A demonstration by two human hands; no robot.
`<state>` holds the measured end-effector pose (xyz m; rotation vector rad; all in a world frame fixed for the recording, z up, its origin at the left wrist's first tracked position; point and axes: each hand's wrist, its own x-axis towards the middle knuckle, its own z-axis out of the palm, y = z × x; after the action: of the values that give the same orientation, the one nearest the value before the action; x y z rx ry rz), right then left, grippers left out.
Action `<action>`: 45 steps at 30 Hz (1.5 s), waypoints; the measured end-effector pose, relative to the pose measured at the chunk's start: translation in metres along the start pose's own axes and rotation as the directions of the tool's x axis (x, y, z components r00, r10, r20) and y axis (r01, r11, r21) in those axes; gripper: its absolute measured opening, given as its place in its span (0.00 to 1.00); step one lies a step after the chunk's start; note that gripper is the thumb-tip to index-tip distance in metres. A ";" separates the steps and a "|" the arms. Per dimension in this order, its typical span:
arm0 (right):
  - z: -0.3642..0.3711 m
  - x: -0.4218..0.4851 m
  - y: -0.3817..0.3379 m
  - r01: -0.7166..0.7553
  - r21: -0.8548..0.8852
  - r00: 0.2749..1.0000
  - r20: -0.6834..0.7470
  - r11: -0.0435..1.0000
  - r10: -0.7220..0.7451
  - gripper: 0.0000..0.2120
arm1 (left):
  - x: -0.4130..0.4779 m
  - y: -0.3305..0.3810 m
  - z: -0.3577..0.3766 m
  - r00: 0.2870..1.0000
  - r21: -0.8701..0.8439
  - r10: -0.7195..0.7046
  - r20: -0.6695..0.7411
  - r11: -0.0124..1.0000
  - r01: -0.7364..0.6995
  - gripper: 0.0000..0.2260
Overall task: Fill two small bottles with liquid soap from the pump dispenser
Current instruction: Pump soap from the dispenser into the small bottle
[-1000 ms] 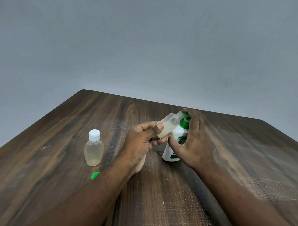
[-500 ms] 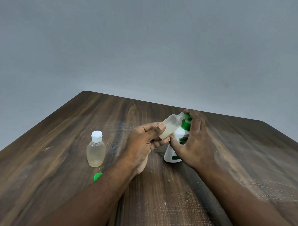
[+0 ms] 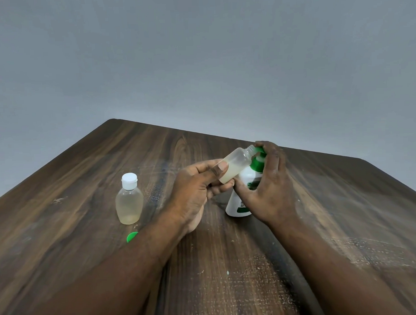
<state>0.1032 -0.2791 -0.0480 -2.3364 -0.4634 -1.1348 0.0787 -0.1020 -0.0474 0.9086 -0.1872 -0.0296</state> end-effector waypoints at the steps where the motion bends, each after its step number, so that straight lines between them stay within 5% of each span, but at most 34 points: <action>1: 0.003 -0.001 -0.001 0.004 0.001 1.000 -0.013 1.000 -0.004 0.41 | 0.000 0.000 0.000 1.000 0.007 0.001 0.000 1.000 -0.001 0.18; 13: -0.003 0.003 0.001 0.019 -0.018 1.000 0.024 1.000 -0.018 0.42 | 0.001 -0.001 -0.002 1.000 -0.011 0.012 -0.006 1.000 -0.012 0.19; 45: 0.028 0.003 0.000 -0.019 0.099 0.983 -0.181 0.995 0.037 0.33 | 0.003 -0.002 -0.006 0.999 0.023 0.016 -0.027 1.000 -0.015 0.13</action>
<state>0.1223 -0.2630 -0.0605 -2.1259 -0.4081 -1.2709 0.0824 -0.0983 -0.0522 0.9302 -0.1695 -0.0003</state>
